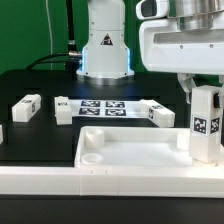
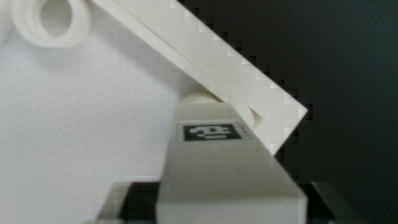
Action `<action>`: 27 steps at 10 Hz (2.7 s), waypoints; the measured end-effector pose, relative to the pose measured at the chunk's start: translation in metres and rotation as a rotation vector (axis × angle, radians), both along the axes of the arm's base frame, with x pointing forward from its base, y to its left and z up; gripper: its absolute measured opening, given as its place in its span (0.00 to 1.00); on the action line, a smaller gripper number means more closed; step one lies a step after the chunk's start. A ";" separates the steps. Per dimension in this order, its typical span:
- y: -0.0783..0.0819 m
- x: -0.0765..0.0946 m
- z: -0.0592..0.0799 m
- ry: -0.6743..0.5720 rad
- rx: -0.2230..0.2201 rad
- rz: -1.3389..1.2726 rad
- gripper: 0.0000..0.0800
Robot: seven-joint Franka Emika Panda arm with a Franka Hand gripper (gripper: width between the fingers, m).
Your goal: Assemble desk
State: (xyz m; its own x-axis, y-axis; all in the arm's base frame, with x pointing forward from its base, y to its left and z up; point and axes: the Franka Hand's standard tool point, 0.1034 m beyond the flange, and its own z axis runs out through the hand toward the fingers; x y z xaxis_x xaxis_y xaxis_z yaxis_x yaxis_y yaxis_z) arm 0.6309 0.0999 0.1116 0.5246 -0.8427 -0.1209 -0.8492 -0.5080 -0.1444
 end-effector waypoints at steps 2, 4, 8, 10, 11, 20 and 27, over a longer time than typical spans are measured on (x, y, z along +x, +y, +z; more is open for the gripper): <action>0.000 0.000 0.000 -0.003 -0.006 0.031 0.37; 0.005 -0.002 0.000 0.009 -0.049 0.182 0.74; 0.005 0.001 0.002 -0.051 -0.067 0.544 0.81; 0.005 0.001 0.002 -0.077 -0.073 0.711 0.81; 0.005 0.001 0.001 -0.088 -0.078 0.783 0.81; 0.001 0.004 0.000 -0.178 -0.160 1.466 0.55; 0.000 0.004 0.001 -0.128 -0.147 1.068 0.36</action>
Offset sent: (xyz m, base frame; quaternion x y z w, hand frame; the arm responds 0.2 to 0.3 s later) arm 0.0044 -0.0045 0.0020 -0.1004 0.0501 -0.1804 0.9772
